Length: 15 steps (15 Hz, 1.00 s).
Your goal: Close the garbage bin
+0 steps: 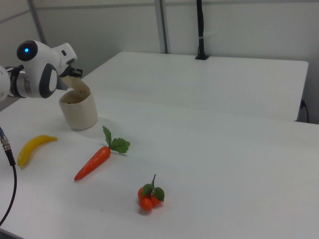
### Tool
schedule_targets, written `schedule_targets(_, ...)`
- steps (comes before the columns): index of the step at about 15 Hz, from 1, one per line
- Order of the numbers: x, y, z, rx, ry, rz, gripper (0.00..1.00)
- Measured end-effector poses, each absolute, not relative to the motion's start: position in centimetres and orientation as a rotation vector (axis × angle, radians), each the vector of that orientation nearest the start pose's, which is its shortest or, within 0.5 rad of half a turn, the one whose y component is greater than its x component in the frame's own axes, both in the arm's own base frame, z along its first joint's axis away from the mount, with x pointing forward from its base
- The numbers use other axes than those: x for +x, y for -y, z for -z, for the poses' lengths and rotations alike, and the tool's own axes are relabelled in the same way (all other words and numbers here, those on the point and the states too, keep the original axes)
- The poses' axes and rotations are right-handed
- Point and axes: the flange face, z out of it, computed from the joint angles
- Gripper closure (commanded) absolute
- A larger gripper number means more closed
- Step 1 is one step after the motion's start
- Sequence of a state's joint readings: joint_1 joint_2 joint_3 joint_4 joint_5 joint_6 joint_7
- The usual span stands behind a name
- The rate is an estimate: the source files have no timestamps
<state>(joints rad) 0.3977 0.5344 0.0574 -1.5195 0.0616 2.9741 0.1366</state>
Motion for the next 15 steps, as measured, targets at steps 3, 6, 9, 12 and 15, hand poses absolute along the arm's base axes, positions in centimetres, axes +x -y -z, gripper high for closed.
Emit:
schedule_targets(3, 67.5, -31.8, -45.3, -2.583, 0.319, 1.124, 1.0)
schedule_targets(6, 66.9, -32.4, -44.4, -2.629, 0.339, 1.029, 1.0)
schedule_targets(9, 66.7, -32.2, -44.0, -2.666, 0.346, 0.966, 1.0)
schedule_targets(12, 66.6, -31.9, -43.6, -2.692, 0.346, 0.922, 1.0)
schedule_targets(15, 66.2, -32.0, -42.5, -2.719, 0.355, 0.863, 1.0)
